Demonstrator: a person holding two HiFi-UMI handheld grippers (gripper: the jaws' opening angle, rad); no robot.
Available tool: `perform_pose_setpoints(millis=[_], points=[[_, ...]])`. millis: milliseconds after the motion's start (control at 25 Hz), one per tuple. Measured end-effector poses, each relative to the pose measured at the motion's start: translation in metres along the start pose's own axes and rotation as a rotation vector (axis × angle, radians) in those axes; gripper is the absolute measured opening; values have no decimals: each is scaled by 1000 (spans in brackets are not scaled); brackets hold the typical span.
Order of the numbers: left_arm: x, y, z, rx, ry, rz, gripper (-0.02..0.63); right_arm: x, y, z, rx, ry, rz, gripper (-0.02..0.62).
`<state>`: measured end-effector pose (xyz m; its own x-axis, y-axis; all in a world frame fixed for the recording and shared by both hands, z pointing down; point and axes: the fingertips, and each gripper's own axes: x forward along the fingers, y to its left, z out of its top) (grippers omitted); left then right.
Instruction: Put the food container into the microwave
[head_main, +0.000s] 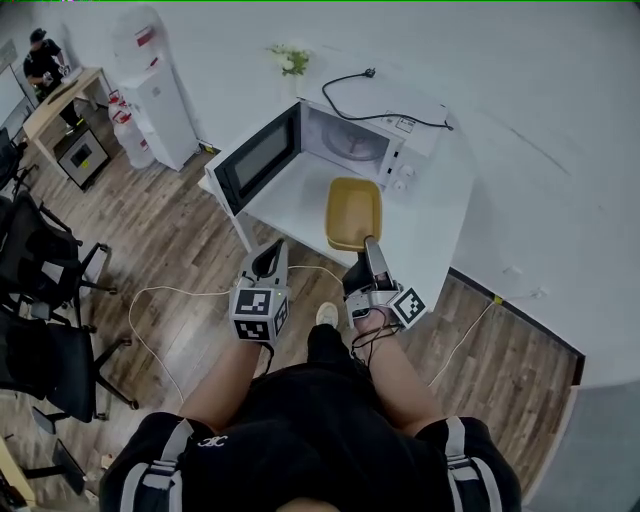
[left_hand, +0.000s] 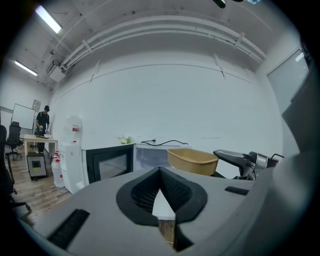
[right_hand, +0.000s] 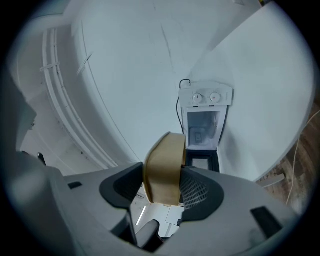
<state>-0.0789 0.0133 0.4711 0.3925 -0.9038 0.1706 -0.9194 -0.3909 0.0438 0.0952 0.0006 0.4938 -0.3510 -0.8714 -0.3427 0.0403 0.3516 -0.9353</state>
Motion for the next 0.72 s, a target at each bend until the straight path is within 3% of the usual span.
perform_pose_setpoints(millis=[280,720], points=[[89,22,22,49,-10,-20,11,68,-53,38,29,-17,-33,233],[224,61,45,42,42,-28,11,182,-121,95,68,-22,-97,233]])
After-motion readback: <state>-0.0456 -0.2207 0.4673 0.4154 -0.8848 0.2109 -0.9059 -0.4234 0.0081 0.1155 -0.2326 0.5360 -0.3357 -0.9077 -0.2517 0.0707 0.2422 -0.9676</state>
